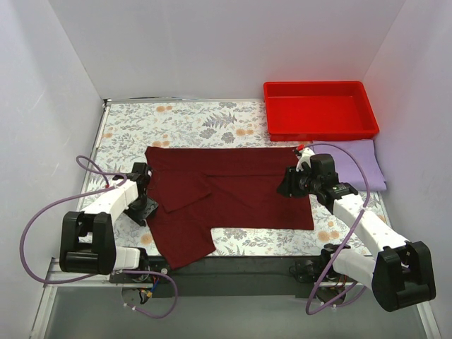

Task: Fold and stack the t-shirts
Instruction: Fold the tshirt

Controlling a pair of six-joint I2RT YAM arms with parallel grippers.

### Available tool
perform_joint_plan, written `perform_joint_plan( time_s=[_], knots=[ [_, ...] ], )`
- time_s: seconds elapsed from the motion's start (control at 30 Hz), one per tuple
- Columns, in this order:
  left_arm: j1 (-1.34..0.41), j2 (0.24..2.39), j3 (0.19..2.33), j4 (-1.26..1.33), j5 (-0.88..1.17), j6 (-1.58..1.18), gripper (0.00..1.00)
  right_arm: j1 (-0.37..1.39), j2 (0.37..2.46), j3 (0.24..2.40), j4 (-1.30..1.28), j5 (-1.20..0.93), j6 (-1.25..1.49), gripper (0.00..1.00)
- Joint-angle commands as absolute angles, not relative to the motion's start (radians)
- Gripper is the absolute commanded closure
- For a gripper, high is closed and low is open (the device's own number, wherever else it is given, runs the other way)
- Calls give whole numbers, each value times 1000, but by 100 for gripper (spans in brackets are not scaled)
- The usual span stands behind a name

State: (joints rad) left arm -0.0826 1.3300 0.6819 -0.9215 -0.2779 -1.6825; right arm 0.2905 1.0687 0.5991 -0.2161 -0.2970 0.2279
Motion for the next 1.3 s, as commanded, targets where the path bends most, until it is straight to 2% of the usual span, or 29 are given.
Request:
perform_joint_plan(
  time_s=[0.0,0.1,0.17,0.33,0.47,0.57,0.6,0.83,1.27],
  knots=[
    [-87,1347,657,-851,-279,-1681,57,296,1058,586,-184,-310,207,53],
    [-87,1384,641,-831,-272,-1686,57,295,1065,591,-184,-308,203,53],
    [-89,1414,641,-827,-265,-1689,61,293,1066,595,-186,-301,203,53],
    [-103,1439,638,-827,-261,-1693,78,291,1058,597,-187,-281,206,53],
    [-110,1431,643,-839,-265,-1695,99,291,1054,595,-201,-270,204,53],
    [-110,1413,658,-865,-276,-1697,100,291,1061,603,-261,-236,219,51],
    [-110,1402,667,-868,-278,-1692,100,290,1065,613,-284,-224,225,45],
    [-110,1358,667,-854,-242,-1643,100,258,1063,640,-480,-51,258,29],
    [-110,1290,627,-736,-150,-1563,100,155,1040,612,-710,50,366,33]
  ],
)
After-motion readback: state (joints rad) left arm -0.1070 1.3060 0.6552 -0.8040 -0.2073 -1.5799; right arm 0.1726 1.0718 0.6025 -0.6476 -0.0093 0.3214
